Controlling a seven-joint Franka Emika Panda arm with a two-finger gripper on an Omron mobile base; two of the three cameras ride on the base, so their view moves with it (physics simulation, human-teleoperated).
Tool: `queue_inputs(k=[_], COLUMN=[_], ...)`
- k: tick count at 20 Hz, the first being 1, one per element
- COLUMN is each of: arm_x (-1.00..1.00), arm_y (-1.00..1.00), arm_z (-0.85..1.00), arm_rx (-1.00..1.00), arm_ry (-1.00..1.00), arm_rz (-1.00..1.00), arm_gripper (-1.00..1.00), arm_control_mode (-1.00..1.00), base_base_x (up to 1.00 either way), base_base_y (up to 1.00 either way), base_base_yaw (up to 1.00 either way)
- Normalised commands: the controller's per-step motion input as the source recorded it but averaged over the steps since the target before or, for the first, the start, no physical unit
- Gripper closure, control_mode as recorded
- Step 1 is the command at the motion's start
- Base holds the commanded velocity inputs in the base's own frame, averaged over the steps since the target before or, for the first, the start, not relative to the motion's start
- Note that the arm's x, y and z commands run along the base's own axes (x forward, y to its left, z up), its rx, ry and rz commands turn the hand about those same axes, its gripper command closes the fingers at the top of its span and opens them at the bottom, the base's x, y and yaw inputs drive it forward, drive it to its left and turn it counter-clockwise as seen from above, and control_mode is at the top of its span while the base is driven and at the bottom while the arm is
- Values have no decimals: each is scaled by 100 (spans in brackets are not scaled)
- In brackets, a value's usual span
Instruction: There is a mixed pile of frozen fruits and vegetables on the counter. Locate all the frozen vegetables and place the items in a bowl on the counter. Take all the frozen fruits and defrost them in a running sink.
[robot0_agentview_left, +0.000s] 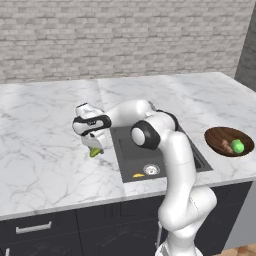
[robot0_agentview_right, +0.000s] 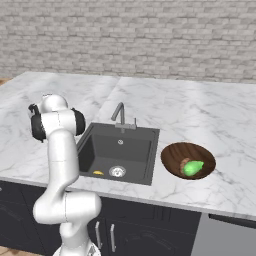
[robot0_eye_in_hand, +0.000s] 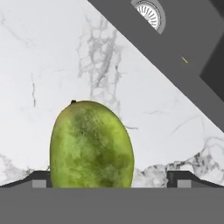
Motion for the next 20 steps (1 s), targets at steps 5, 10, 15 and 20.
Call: queue_inputs(k=[5, 10, 15, 20], arm_x=[-7, -4, -4, -16], arm_y=[0, 0, -7, -18], arm_z=[-9, -2, 2, 26], arm_rx=[1, 0, 0, 2], arm_ry=[-1, -1, -3, -8], arm_rz=[-1, 0, 0, 3], arm_gripper=[100, 100, 100, 100], arm_control_mode=[-100, -100, -100, -100], base_base_x=[0, 0, 0, 0], base_base_y=[0, 0, 0, 0], base_base_yaw=[0, 0, 0, 0])
